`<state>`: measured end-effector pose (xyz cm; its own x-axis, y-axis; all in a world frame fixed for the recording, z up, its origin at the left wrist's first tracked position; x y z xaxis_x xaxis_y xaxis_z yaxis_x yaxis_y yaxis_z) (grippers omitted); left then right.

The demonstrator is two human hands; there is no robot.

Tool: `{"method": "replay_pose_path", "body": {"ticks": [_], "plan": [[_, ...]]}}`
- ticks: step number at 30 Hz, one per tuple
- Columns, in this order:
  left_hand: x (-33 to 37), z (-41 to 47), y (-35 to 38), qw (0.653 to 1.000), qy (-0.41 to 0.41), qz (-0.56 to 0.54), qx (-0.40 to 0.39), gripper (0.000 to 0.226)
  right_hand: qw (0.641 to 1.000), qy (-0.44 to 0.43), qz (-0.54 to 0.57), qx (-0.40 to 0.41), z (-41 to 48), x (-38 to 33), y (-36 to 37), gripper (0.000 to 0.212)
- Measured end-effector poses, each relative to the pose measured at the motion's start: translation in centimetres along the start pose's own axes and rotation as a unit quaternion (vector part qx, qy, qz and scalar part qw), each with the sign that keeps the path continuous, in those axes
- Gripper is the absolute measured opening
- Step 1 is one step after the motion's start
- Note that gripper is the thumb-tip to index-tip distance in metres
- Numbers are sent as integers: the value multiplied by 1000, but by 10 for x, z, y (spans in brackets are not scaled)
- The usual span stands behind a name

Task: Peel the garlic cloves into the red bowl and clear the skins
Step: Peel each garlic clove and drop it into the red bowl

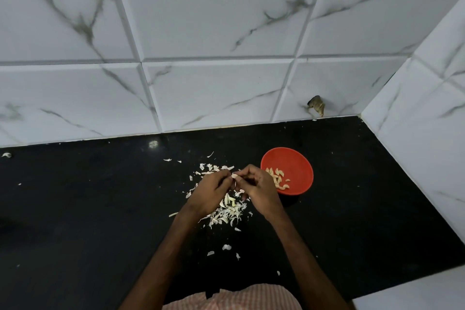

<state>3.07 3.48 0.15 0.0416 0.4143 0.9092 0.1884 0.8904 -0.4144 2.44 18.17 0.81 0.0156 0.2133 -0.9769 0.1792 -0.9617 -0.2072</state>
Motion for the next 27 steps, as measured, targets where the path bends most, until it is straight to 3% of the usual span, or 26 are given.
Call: {"method": "replay_pose_path", "body": {"ticks": [5,9,14,27], "plan": [[-13,3,10,989,-77,-106,-73,27,998,1,-53,-28,-2,-1,0,11],[-19,3,12,983,-90,-149,-61,26,998,17,-64,-10,0,-2,4,20],[-12,1,12,986,-66,-144,-54,23,998,29,-61,-7,1,0,2,8],[-10,-1,13,989,-60,-130,-32,31,998,65,1,-16,5,7,4,17]]}}
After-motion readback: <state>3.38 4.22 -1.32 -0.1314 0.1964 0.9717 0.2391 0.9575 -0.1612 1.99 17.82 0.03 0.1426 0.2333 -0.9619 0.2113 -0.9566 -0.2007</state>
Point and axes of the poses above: each hand's wrist, its own z-axis towards the middle knuckle, its own y-axis out of the palm, x = y × z, the point moved 4 cm from there along z, towards the middle knuckle
